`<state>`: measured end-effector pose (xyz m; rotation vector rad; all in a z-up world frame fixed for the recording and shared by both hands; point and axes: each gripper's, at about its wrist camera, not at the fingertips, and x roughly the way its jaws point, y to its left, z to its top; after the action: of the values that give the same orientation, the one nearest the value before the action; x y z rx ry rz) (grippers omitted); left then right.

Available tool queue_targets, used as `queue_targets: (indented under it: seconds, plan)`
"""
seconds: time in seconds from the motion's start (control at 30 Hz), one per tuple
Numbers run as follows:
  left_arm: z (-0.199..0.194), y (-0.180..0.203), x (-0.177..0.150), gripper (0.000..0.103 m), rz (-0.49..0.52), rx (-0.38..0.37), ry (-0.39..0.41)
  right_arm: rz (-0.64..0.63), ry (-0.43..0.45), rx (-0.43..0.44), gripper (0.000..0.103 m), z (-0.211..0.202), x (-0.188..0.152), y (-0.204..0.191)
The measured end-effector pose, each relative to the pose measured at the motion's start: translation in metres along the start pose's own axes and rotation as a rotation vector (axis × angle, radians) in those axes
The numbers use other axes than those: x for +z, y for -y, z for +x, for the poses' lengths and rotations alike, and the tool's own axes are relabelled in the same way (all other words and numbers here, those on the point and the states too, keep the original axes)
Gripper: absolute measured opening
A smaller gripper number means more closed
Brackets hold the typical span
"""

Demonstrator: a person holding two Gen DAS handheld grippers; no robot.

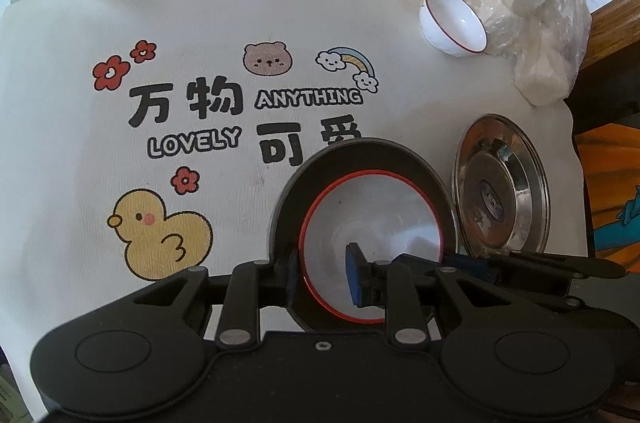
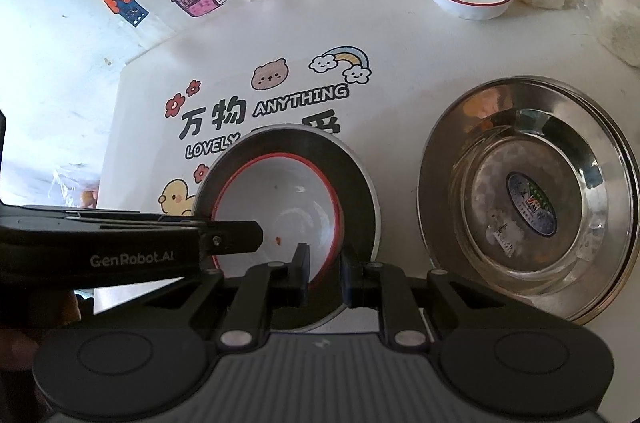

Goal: Organize plates and bowls
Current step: 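Carry the white bowl into the steel bowl and open both grippers, then move both grippers to the second white bowl and grasp its rim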

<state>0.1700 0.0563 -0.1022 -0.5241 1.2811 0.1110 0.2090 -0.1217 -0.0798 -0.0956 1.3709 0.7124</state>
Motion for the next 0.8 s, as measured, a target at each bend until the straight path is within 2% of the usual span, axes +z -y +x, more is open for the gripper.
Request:
queue_targets:
  seconds: [0.13,0.53,0.63,0.7,0.73,0.77,0.8]
  plan:
    - [-0.004,-0.002,0.001,0.032,-0.017,-0.005,0.01,0.0,-0.002,0.012,0.021,-0.002,0.0,0.0]
    - [-0.024,0.005,0.005,0.051,-0.045,-0.002,0.06,-0.013,0.033,0.075,0.038,-0.029,0.002,0.006]
    - [-0.03,0.01,0.01,0.063,-0.039,0.02,0.089,-0.016,0.072,0.086,0.05,-0.04,0.005,0.011]
    - [-0.033,0.012,0.015,0.075,-0.033,0.028,0.108,-0.009,0.099,0.08,0.068,-0.048,0.008,0.017]
    - [-0.034,0.014,0.018,0.085,-0.028,0.035,0.115,-0.006,0.108,0.071,0.074,-0.051,0.01,0.021]
    - [-0.034,0.015,0.022,0.093,-0.025,0.042,0.121,-0.005,0.117,0.059,0.084,-0.053,0.012,0.024]
    - [-0.034,0.016,0.025,0.096,-0.026,0.047,0.127,-0.003,0.129,0.044,0.092,-0.056,0.014,0.028]
